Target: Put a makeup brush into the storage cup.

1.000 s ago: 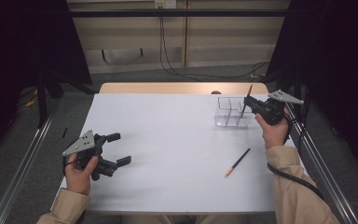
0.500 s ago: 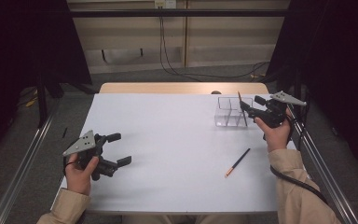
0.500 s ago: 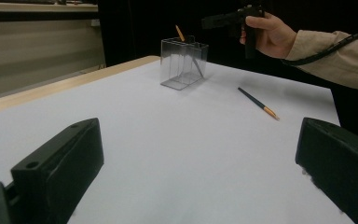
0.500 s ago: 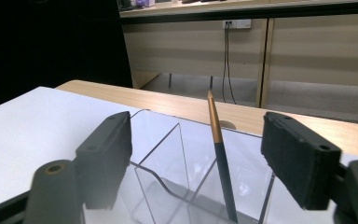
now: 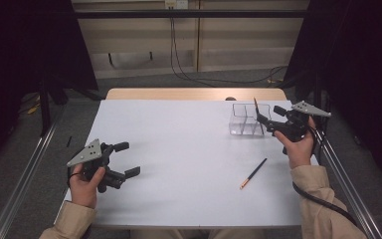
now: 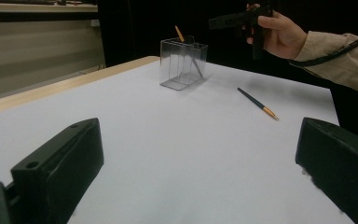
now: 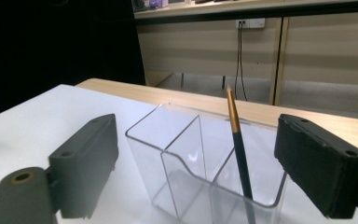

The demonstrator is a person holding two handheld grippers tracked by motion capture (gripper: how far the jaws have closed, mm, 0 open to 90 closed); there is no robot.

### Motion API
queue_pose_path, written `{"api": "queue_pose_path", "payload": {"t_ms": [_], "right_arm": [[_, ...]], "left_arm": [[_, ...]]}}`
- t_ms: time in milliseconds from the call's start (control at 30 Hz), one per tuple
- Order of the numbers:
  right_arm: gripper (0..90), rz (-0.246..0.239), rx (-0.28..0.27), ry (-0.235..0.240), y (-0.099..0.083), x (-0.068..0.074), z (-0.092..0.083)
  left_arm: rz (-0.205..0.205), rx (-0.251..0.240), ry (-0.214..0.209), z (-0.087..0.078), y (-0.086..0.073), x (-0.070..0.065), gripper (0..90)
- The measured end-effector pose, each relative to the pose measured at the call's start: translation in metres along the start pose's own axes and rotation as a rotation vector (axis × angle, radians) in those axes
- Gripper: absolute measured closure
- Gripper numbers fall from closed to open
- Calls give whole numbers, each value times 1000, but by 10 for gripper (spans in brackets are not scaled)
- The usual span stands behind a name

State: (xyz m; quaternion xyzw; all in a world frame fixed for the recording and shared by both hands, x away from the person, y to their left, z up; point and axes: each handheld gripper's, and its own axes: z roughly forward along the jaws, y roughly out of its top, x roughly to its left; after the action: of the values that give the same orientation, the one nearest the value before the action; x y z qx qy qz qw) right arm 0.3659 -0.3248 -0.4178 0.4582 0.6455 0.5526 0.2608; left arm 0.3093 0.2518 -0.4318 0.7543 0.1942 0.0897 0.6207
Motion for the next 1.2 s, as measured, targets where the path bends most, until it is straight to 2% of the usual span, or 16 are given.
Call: {"api": "queue_pose_path", "payload": {"t_ms": [667,900,1200], "right_arm": [[74,-48,19,78,-8,19,-22],[62,-71,48,101,-14,27,-27],[58,-81,42,139,-17,37,-38]], "left_arm": [[-2,-1,0,1,0,0,9],[2,-2,1,0,0,0,8],[1,-5,1,0,1,-1,8]]}}
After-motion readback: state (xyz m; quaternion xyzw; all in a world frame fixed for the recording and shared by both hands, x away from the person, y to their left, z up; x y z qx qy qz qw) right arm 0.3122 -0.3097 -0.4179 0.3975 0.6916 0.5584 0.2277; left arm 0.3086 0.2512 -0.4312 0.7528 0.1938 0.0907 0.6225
